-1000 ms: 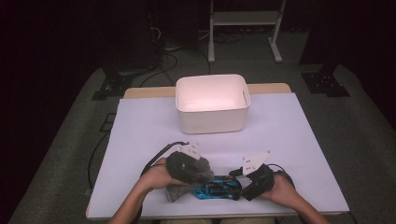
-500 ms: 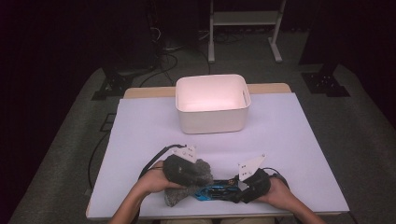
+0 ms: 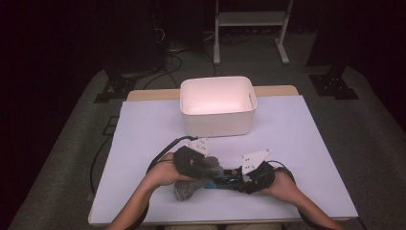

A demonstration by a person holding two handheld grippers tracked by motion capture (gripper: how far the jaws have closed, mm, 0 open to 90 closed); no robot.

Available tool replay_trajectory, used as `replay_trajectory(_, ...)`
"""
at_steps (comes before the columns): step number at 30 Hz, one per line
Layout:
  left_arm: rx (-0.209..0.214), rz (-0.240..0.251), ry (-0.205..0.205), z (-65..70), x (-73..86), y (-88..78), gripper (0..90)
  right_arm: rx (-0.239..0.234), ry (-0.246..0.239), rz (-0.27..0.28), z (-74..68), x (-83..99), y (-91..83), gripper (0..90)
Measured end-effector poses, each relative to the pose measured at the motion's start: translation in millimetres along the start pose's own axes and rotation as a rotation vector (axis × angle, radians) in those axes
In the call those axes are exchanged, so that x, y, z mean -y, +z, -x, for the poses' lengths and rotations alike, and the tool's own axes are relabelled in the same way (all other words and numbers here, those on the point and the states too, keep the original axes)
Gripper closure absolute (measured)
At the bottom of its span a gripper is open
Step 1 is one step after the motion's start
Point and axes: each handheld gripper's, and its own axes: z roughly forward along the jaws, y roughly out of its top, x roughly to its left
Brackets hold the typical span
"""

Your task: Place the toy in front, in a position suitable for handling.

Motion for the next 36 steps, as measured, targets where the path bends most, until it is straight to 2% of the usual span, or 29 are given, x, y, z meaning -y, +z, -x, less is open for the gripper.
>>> replay_trajectory(4,0.011,-0.039,0.027,1.5,-3.8,18.4,78.4,-0.016,0.053,-0.016,3.2,17.7,5.9,52.4)
replay_trajectory(5,0.01,-0.038,0.031,2.6,-4.4,19.1,78.2,-0.033,0.069,0.006,3.2,21.5,5.5,52.9)
replay_trajectory(8,-0.01,-0.049,0.039,4.1,-5.6,17.2,76.6,-0.063,0.083,0.011,3.2,21.5,1.8,52.5)
replay_trajectory(10,-0.01,-0.046,0.032,4.3,-5.4,15.7,74.3,-0.064,0.088,0.023,3.8,21.0,-2.7,52.6)
replay_trajectory(12,-0.017,-0.056,-0.011,2.5,-5.8,15.4,66.5,-0.069,0.097,0.033,4.9,22.9,-5.2,55.0)
replay_trajectory(16,-0.042,-0.069,-0.022,6.2,-6.8,15.6,61.3,-0.064,0.107,0.038,2.6,26.9,-6.0,56.1)
replay_trajectory(20,-0.069,-0.073,-0.013,10.2,-7.8,12.2,57.5,-0.058,0.098,0.031,1.4,26.5,-6.4,56.0)
replay_trajectory(22,-0.071,-0.086,-0.002,10.2,-7.3,12.0,60.7,-0.054,0.095,0.032,0.7,26.6,-6.5,56.0)
replay_trajectory(24,-0.069,-0.094,0.006,10.1,-6.7,12.8,70.2,-0.051,0.093,0.034,0.3,26.9,-6.6,56.0)
replay_trajectory(25,-0.07,-0.101,0.019,10.4,-6.4,13.7,74.4,-0.051,0.093,0.036,0.3,27.1,-6.5,56.1)
replay_trajectory(26,-0.075,-0.112,0.059,12.0,-7.2,15.1,77.2,-0.052,0.096,0.039,0.0,27.2,-6.5,56.2)
replay_trajectory(27,-0.075,-0.112,0.059,12.0,-7.2,15.1,78.8,-0.052,0.096,0.039,0.0,27.2,-6.5,56.2)
replay_trajectory(29,-0.066,-0.12,0.082,13.5,-12.6,18.6,79.9,-0.045,0.086,0.04,-1.3,27.2,-6.7,56.6)
replay_trajectory(32,-0.053,-0.132,0.092,15.2,-18.4,24.1,80.0,-0.043,0.082,0.04,-1.7,27.0,-6.6,56.6)
replay_trajectory(36,-0.015,-0.148,0.144,20.7,-39.1,45.0,80.0,-0.035,0.075,0.044,-3.1,27.0,-6.1,56.6)
